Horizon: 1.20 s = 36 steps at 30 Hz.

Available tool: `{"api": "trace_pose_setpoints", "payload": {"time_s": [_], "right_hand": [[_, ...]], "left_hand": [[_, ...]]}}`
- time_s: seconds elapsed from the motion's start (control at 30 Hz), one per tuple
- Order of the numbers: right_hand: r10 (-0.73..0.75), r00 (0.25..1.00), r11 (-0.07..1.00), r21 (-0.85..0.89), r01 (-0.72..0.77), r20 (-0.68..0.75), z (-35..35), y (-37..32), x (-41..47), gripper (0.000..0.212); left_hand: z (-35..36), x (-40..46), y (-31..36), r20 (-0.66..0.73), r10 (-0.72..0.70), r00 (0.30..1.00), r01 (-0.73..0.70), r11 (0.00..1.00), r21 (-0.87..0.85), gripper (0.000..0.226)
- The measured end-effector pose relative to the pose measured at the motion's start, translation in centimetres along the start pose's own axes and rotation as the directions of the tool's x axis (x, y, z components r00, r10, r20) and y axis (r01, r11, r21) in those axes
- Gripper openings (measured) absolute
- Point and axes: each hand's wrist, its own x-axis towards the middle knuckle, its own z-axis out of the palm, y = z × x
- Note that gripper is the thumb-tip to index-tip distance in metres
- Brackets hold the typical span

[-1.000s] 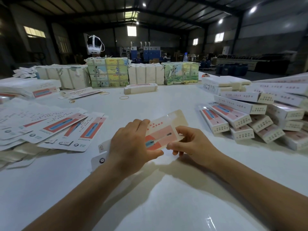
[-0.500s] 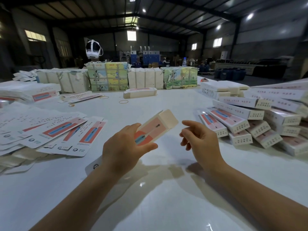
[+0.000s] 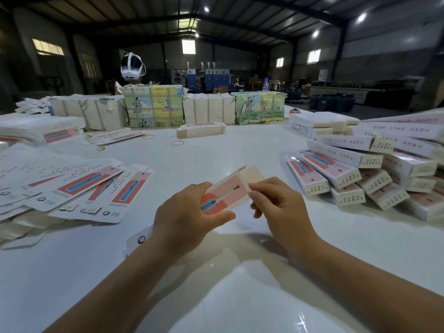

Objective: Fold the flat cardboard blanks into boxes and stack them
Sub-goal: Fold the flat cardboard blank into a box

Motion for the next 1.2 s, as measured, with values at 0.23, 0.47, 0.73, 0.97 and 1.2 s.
{"api": "trace_pose_setpoints", "payload": {"time_s": [0.23, 0.47, 0.73, 0.97, 1.2], "right_hand": [[0.174, 0.982, 0.976, 0.121, -0.183, 0.079, -0.2, 0.3, 0.3, 0.051], [0.252, 0.961, 0.968, -0.007, -0.253, 0.116, -0.2, 0.4, 0.6, 0.041], [0.253, 0.958, 0.965, 0.033, -0.259, 0.135, 0.0, 0.4, 0.3, 0.030], [0.188, 0.971, 0.980, -0.094, -0.175, 0.147, 0.2, 0.3, 0.6, 0.035], [0.352, 0.930, 0.936, 0.055, -0.347, -0.104, -0.5, -0.3, 1.3, 0.097]], "left_hand": [[0.0, -0.2, 0.0, 0.028, 0.014, 0.999, -0.015, 1.000, 0.026, 0.069], [0.4, -0.4, 0.0, 0.035, 0.016, 0.999, -0.021, 0.991, 0.133, 0.080], [0.6, -0.5, 0.6, -0.003, 0.040, 0.999, -0.039, 0.982, 0.185, 0.084], [1.1, -0.4, 1.0, -0.053, 0.029, 0.998, -0.017, 0.978, 0.206, 0.078], [0.7, -0.2, 1.3, -0.089, -0.020, 0.996, 0.025, 0.998, 0.052, 0.079]]}}
